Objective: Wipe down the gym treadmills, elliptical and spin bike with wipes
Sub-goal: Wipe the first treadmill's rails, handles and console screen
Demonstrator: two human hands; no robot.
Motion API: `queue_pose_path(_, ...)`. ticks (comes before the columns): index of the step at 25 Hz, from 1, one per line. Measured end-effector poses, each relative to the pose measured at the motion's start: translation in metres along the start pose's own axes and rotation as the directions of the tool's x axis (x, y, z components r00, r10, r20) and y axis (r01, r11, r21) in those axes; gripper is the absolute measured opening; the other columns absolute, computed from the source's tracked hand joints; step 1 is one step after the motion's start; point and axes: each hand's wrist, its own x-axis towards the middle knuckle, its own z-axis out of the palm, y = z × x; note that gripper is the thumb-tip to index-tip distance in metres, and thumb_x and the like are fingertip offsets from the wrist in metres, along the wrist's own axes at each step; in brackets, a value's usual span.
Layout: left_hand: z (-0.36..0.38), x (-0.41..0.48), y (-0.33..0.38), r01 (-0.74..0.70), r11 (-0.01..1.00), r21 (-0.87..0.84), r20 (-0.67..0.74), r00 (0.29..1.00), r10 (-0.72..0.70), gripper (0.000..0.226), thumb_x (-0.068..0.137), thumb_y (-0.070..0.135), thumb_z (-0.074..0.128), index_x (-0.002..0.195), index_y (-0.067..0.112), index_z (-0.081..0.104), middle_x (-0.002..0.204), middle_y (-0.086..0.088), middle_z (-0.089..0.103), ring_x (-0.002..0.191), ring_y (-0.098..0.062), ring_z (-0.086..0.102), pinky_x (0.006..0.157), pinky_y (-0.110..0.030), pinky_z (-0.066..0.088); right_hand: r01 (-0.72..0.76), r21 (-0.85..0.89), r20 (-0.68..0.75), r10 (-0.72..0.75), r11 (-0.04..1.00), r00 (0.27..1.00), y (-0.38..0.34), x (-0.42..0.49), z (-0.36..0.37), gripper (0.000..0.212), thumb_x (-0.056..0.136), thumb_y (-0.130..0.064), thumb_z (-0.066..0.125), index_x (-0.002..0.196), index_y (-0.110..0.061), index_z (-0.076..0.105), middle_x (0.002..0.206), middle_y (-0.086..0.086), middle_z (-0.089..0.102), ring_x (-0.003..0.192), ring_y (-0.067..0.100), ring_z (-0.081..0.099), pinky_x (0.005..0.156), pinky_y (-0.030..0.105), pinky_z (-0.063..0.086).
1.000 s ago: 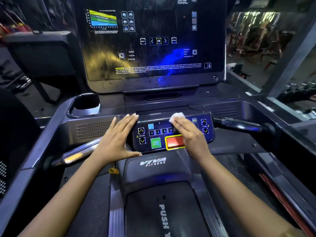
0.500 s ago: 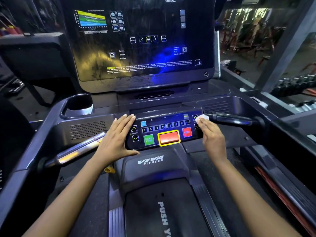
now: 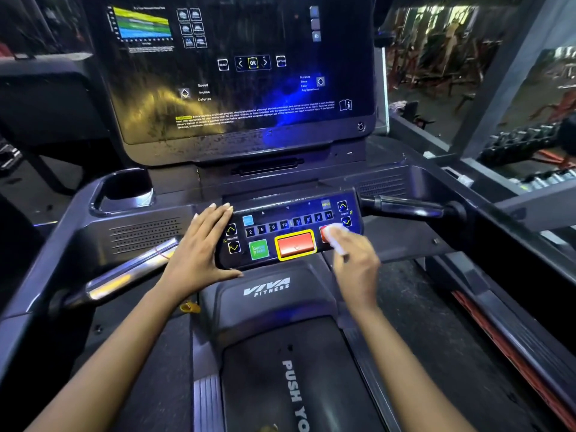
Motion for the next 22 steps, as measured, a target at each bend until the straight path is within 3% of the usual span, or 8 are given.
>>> queue_pose_path(2,0.001,0.0,0.0,0.005,1.0,-0.012,-0.007,1.0,-0.005,0.118,0.059,0.076,0.053,0.15,0.009,0.021,0.155,-0.006,0.027,0.144,-0.024,0.017,0.117,-0.042,0.013,-0.143,-0.005,-0.128,0.141,0.99,0.982,0.017,0.027,0.002,0.033,0.072,0.009,0.051,0.097,0.001,0.071,0.095,0.013,0.071,0.084,0.027,0.064,0.082,0.019,0.042)
queue_pose_path(4,0.002,0.0,0.001,0.007,1.0,-0.018,-0.012,1.0,-0.007,0.119,0.058,0.071,0.062,0.15,0.009,0.02,0.155,-0.006,0.025,0.145,-0.024,0.015,0.118,-0.041,0.013,-0.187,-0.066,-0.134,0.178,0.98,0.975,0.024,0.034,0.008,0.034,0.072,0.009,0.053,0.099,0.0,0.071,0.097,0.015,0.07,0.081,0.032,0.065,0.079,0.021,0.04)
queue_pose_path(8,0.002,0.0,0.0,-0.003,1.0,-0.028,-0.026,1.0,0.003,0.121,0.057,0.059,0.079,0.15,0.008,0.021,0.155,-0.008,0.026,0.145,-0.024,0.015,0.117,-0.041,0.013,-0.039,-0.154,-0.009,0.038,0.987,0.999,0.001,-0.001,0.022,0.032,0.076,0.003,0.064,0.107,-0.004,0.07,0.093,0.009,0.069,0.08,0.015,0.049,0.072,0.022,0.041)
queue_pose_path(10,0.003,0.0,-0.001,-0.008,0.999,-0.033,-0.036,0.999,0.007,0.121,0.057,0.059,0.078,0.15,0.008,0.021,0.155,-0.008,0.026,0.145,-0.025,0.015,0.117,-0.043,0.015,0.02,-0.1,0.061,-0.014,0.995,0.998,-0.011,-0.015,0.022,0.043,0.067,0.01,0.074,0.107,-0.004,0.07,0.094,0.008,0.069,0.082,0.014,0.051,0.075,0.021,0.046)
queue_pose_path(13,0.003,-0.001,0.001,-0.011,0.999,-0.042,-0.031,0.999,0.01,0.124,0.054,0.051,0.086,0.15,0.007,0.021,0.155,-0.009,0.026,0.145,-0.025,0.015,0.117,-0.046,0.017,0.1,0.0,0.129,-0.099,0.995,0.987,-0.014,-0.001,0.014,0.037,0.072,0.007,0.064,0.105,-0.006,0.07,0.1,0.007,0.07,0.088,0.016,0.058,0.088,0.014,0.041)
queue_pose_path(15,0.002,0.0,0.001,-0.016,0.999,-0.047,-0.039,0.999,0.014,0.124,0.053,0.049,0.088,0.149,0.007,0.022,0.154,-0.009,0.028,0.144,-0.025,0.016,0.116,-0.047,0.019,-0.043,0.0,0.009,0.043,0.999,0.999,-0.002,0.029,0.011,0.033,0.075,0.006,0.055,0.103,-0.003,0.071,0.099,0.01,0.071,0.088,0.022,0.063,0.088,0.011,0.037)
queue_pose_path(17,0.001,0.0,0.001,-0.014,0.998,-0.059,-0.041,0.999,0.012,0.124,0.052,0.048,0.088,0.149,0.007,0.023,0.153,-0.009,0.029,0.143,-0.025,0.016,0.116,-0.047,0.019,-0.151,-0.024,-0.066,0.149,0.988,0.987,0.007,0.052,0.014,0.034,0.072,0.011,0.053,0.1,0.002,0.071,0.096,0.015,0.07,0.085,0.031,0.066,0.085,0.016,0.038)
queue_pose_path(22,0.003,0.0,0.0,-0.001,0.998,-0.069,-0.04,0.999,-0.001,0.124,0.051,0.048,0.089,0.149,0.007,0.024,0.153,-0.008,0.03,0.143,-0.025,0.018,0.116,-0.049,0.018,0.077,-0.095,0.125,-0.064,0.993,0.99,-0.041,0.02,0.043,0.036,0.068,0.01,0.068,0.099,-0.005,0.071,0.093,0.007,0.069,0.073,0.025,0.062,0.067,0.02,0.043)
